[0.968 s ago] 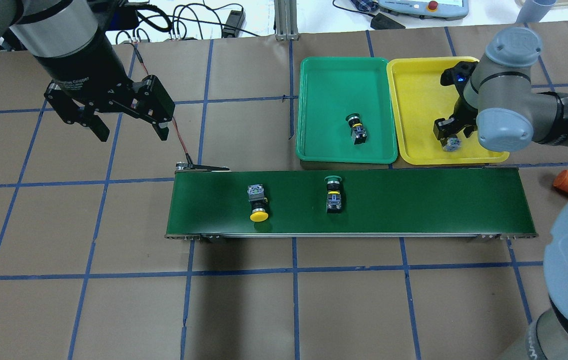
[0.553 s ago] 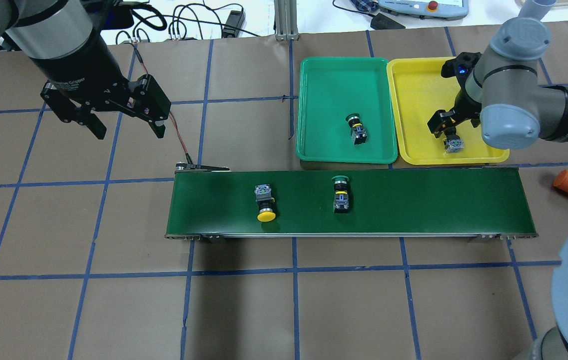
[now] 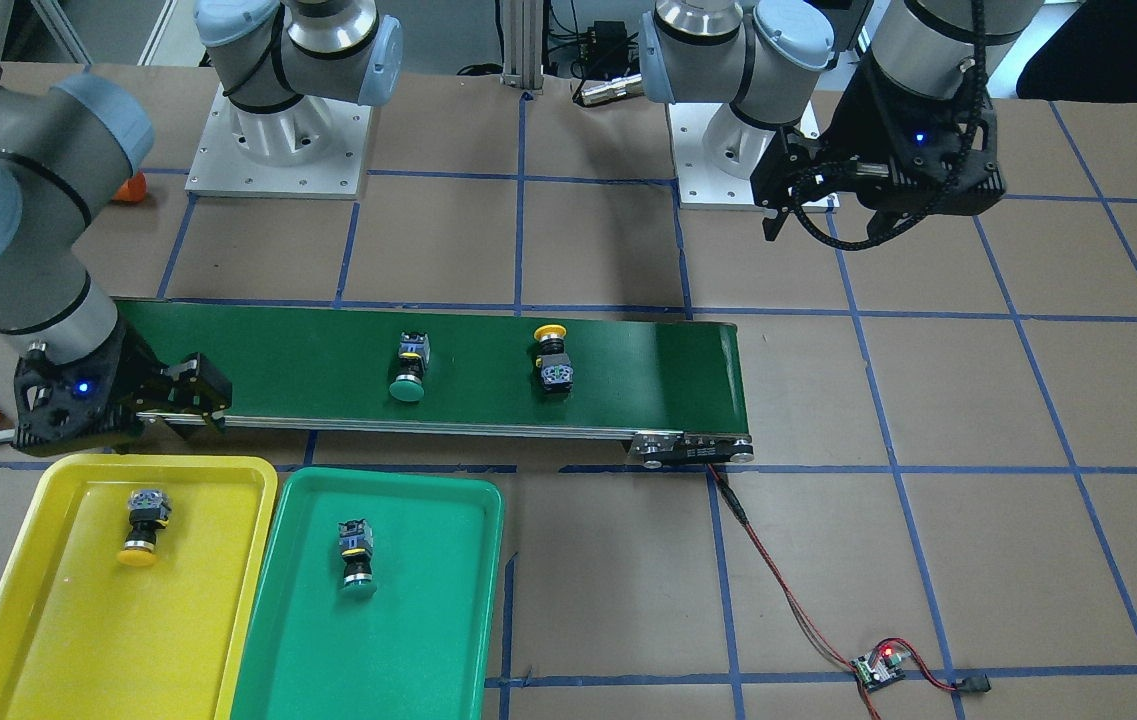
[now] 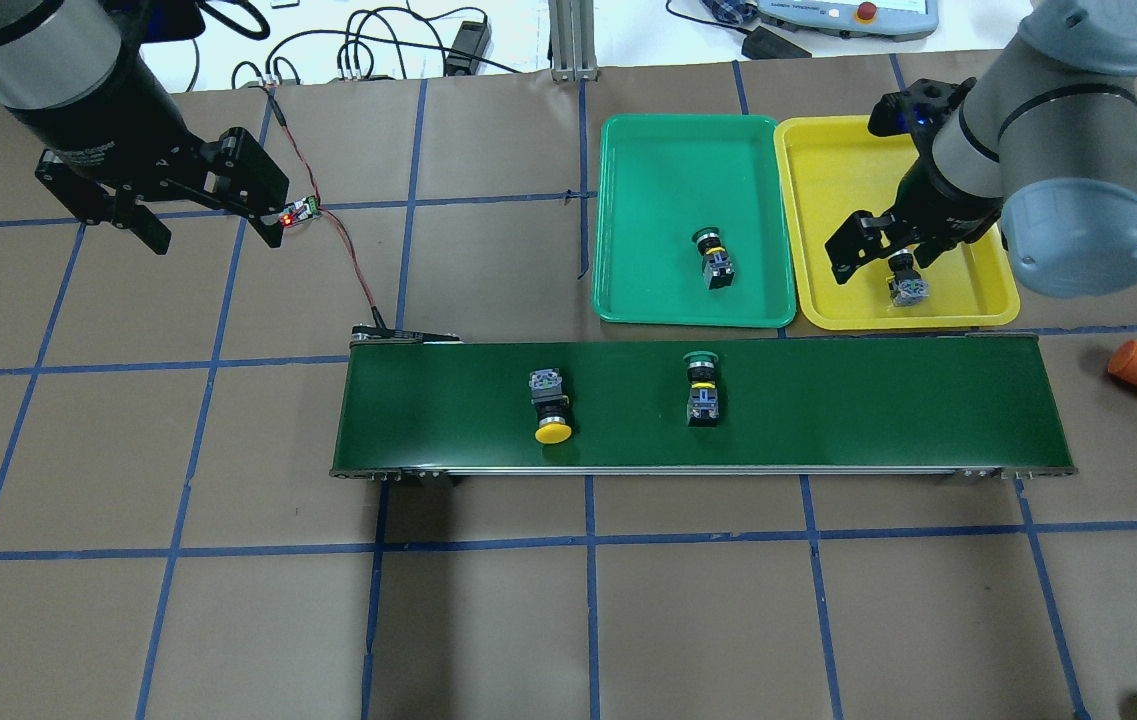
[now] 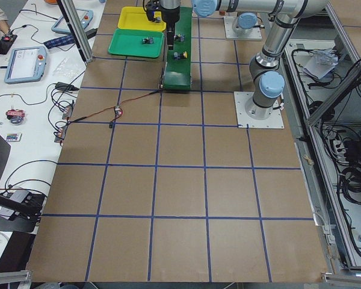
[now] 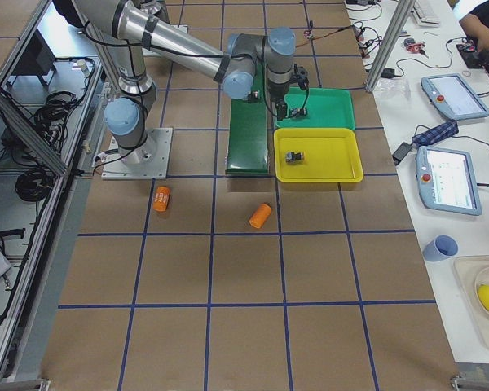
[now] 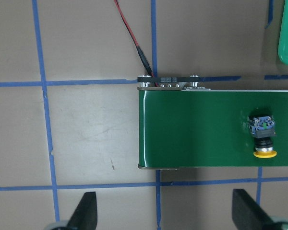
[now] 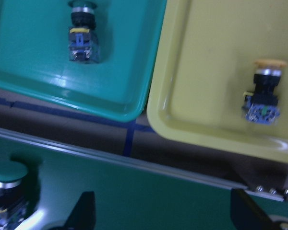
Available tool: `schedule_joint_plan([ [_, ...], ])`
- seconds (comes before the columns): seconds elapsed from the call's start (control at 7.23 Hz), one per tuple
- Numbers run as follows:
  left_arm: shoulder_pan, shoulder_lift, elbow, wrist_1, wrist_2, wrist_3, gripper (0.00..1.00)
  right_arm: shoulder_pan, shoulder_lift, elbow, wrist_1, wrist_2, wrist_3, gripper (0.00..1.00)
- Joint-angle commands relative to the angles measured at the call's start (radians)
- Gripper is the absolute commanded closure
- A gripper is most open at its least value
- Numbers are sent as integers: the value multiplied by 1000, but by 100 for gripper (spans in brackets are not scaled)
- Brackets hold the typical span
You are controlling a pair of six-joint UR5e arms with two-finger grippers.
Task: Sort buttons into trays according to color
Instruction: 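Move the right gripper back to the green-capped button on the belt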
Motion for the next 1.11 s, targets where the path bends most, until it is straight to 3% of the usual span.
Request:
schedule_joint_plan([
  [0.0,5,2,-3,21,-2,2,0,117,-76,33,79,-10,164,0],
  [0.28,4,12,-1,21,0,-1,0,166,-56,78,64,-6,236,0],
  [0.97,4,21,-4,36,7,0,0,174,76,80,64,11,332,0],
])
